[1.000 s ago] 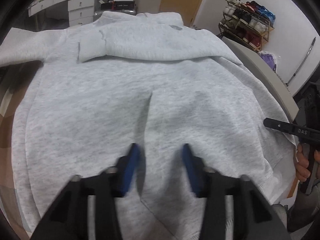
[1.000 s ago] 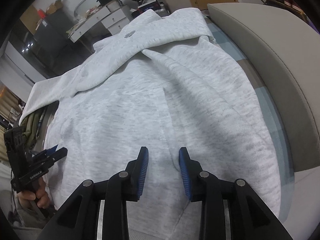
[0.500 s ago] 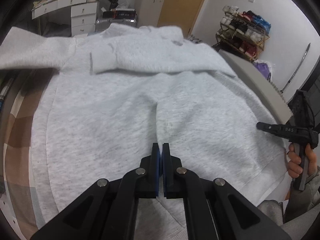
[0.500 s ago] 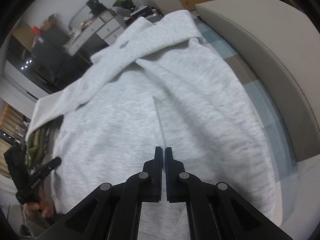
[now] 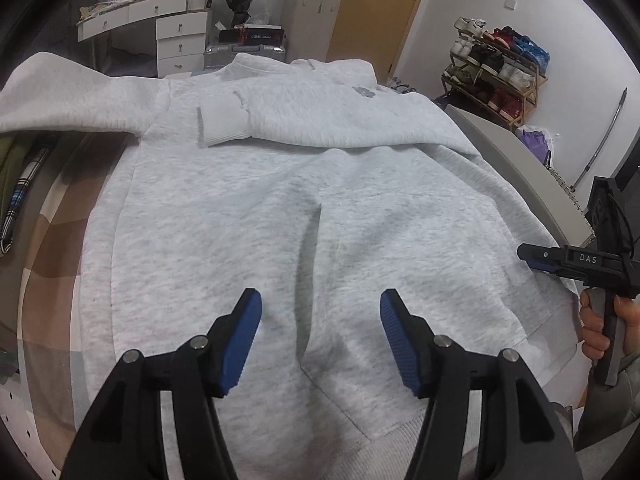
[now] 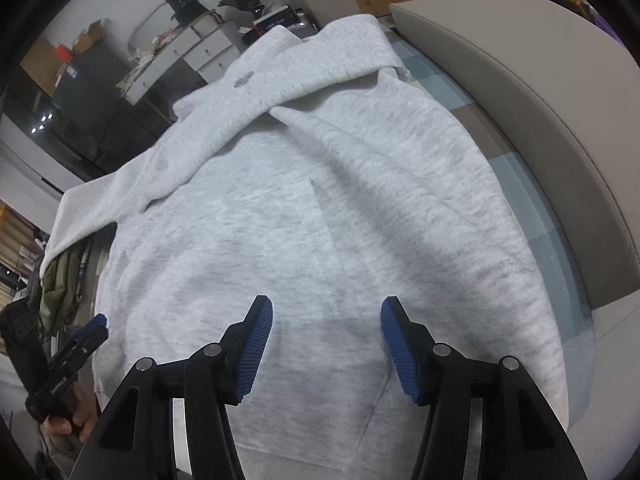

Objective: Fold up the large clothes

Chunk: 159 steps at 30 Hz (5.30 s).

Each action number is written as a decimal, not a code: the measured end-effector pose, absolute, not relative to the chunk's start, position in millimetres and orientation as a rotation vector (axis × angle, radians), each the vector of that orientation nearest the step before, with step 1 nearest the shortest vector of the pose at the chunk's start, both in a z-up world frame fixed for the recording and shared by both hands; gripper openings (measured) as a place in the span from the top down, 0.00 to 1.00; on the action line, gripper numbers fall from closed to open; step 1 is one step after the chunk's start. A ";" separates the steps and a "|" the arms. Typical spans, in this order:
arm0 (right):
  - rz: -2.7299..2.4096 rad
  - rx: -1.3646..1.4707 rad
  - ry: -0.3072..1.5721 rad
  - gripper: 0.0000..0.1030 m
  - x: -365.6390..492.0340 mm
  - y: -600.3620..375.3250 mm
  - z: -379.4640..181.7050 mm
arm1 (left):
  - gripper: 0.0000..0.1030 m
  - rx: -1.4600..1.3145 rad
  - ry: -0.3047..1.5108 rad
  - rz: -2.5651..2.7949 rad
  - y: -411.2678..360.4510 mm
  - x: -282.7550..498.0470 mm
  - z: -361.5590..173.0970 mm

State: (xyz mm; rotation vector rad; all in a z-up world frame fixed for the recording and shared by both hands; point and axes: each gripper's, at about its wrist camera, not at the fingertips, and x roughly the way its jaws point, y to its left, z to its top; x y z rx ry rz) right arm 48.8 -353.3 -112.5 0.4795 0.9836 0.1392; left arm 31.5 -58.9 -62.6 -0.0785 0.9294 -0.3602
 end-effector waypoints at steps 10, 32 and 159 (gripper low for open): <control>0.146 0.456 0.956 0.45 35.2 -355.1 -106.2 | 0.42 -0.092 0.929 -0.374 -57.3 22.9 -63.2; 0.208 0.499 0.889 0.98 47.8 -364.2 -100.3 | 0.96 -0.123 0.956 -0.320 -63.4 43.2 -86.9; -0.027 0.250 1.011 0.51 130.8 -342.9 -114.1 | 0.99 -0.009 0.910 -0.253 -23.7 93.3 -71.3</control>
